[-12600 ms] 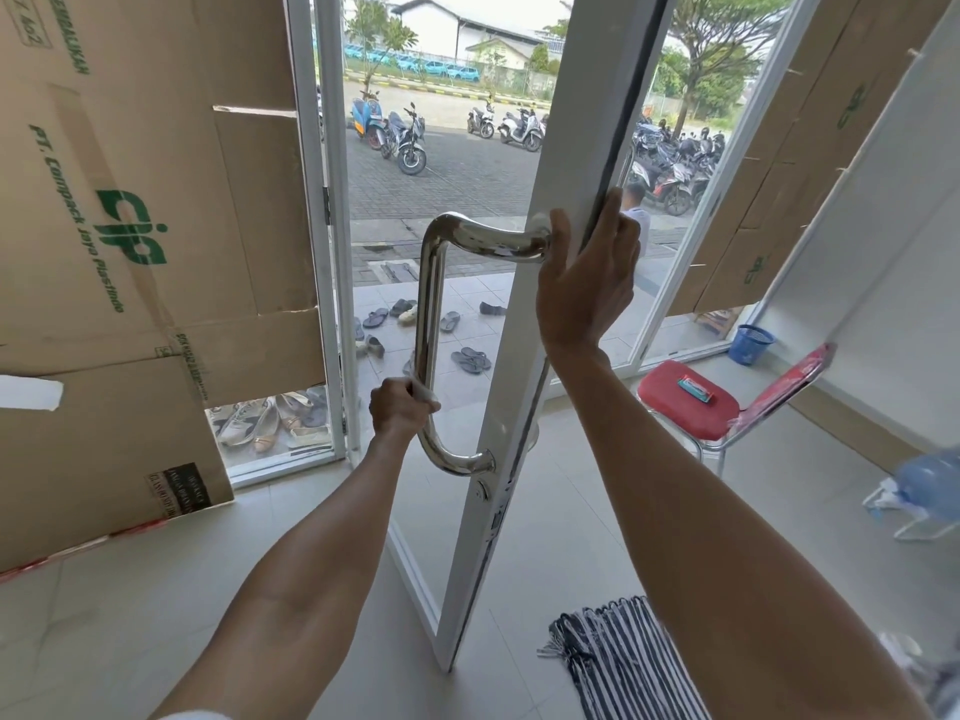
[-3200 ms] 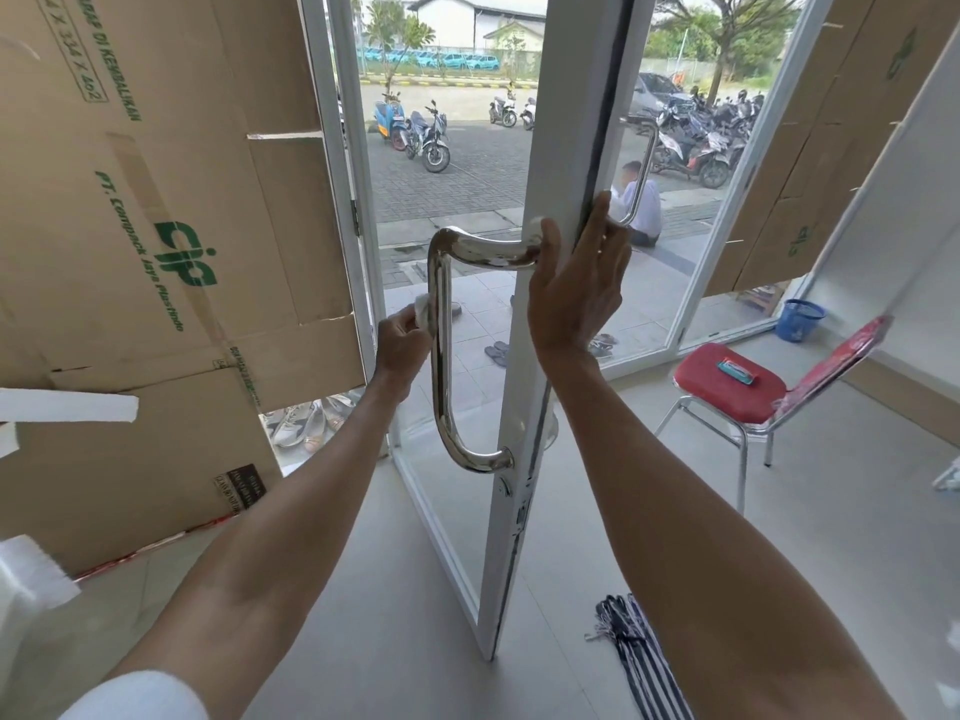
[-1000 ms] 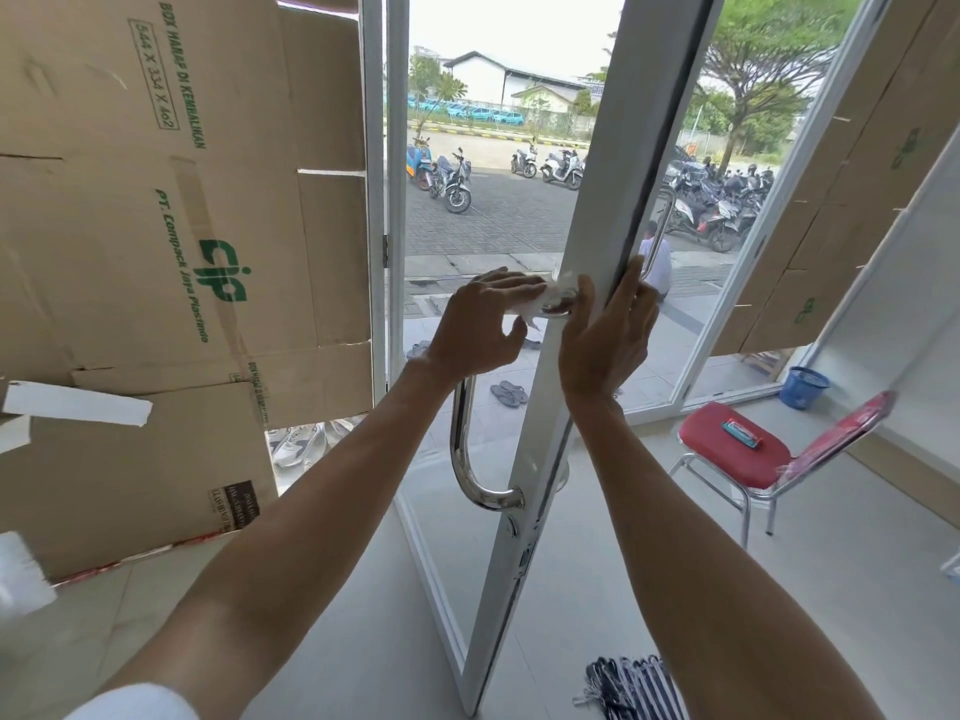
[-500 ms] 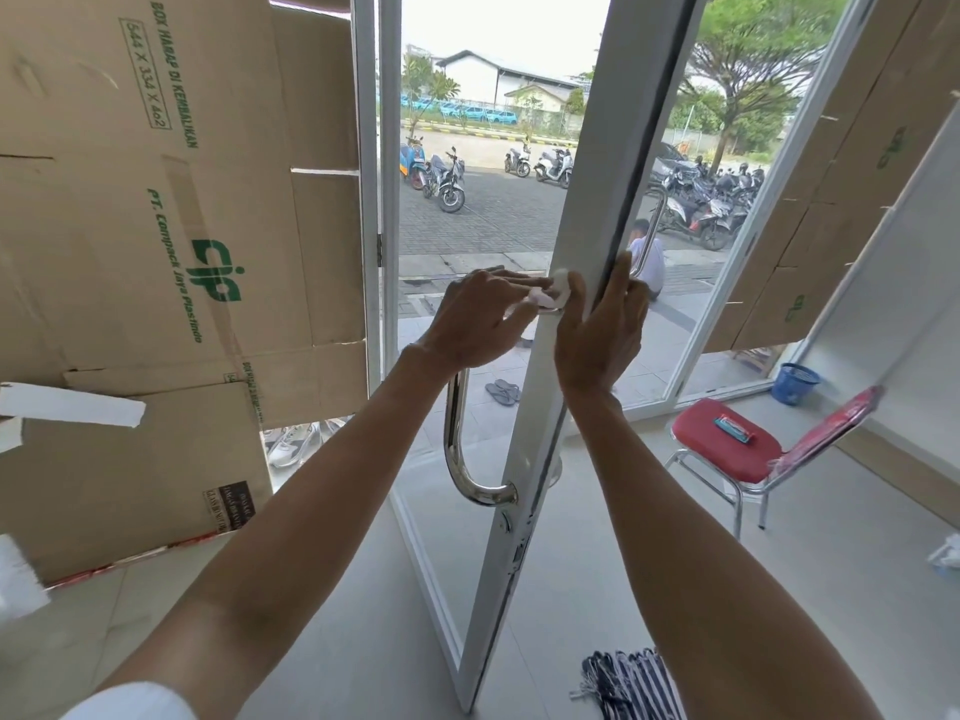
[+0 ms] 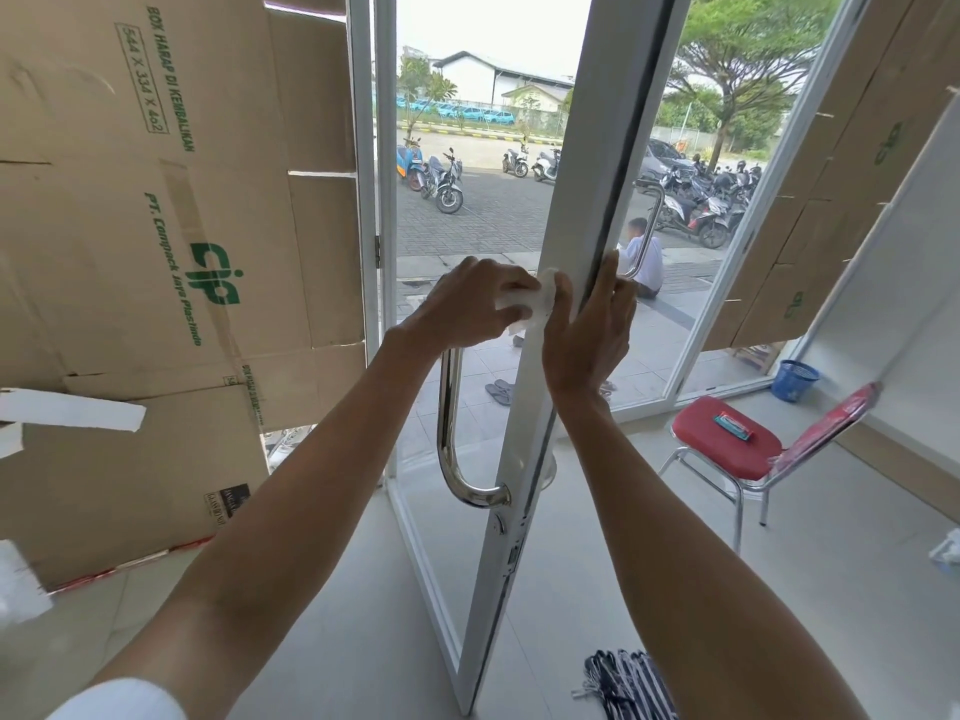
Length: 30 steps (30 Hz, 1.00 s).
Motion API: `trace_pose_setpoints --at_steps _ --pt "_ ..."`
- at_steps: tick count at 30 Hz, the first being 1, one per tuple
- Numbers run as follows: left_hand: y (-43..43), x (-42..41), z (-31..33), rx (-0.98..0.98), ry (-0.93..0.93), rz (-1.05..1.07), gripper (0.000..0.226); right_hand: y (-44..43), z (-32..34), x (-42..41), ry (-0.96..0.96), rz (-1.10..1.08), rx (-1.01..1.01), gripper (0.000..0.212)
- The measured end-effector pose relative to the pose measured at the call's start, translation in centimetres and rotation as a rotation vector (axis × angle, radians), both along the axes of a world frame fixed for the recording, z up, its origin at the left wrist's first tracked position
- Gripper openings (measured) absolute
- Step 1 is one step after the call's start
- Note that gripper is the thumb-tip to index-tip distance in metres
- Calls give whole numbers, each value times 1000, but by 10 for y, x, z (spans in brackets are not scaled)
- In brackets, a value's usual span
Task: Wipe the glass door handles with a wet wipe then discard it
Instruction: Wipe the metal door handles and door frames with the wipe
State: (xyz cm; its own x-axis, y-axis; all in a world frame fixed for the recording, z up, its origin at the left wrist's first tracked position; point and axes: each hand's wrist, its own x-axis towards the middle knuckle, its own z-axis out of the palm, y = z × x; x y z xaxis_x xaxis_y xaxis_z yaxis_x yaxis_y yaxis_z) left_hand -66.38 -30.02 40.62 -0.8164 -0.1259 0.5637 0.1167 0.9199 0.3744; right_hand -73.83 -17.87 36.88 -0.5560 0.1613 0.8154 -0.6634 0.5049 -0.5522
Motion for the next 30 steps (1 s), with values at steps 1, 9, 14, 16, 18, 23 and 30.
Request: trace_pose_setpoints --at_steps 1,9,14,16,18,23,30 --pt "2 0 2 -14 -1 20 38 -1 0 0 1 -4 1 54" --pt "40 -12 8 -318 111 416 32 0 1 2 -31 8 18 55" --pt "35 -11 21 -317 -30 401 29 4 2 0 -17 16 17 55" --pt "22 -9 23 -289 -63 315 34 6 2 -1 -5 27 23 55" --pt "12 -4 23 -248 -68 265 40 6 2 -2 6 36 26 55" --pt "22 -2 12 -421 56 302 23 3 0 -2 -12 16 10 56" --pt "28 -23 10 -433 -1 319 47 4 2 -2 -49 16 25 56"
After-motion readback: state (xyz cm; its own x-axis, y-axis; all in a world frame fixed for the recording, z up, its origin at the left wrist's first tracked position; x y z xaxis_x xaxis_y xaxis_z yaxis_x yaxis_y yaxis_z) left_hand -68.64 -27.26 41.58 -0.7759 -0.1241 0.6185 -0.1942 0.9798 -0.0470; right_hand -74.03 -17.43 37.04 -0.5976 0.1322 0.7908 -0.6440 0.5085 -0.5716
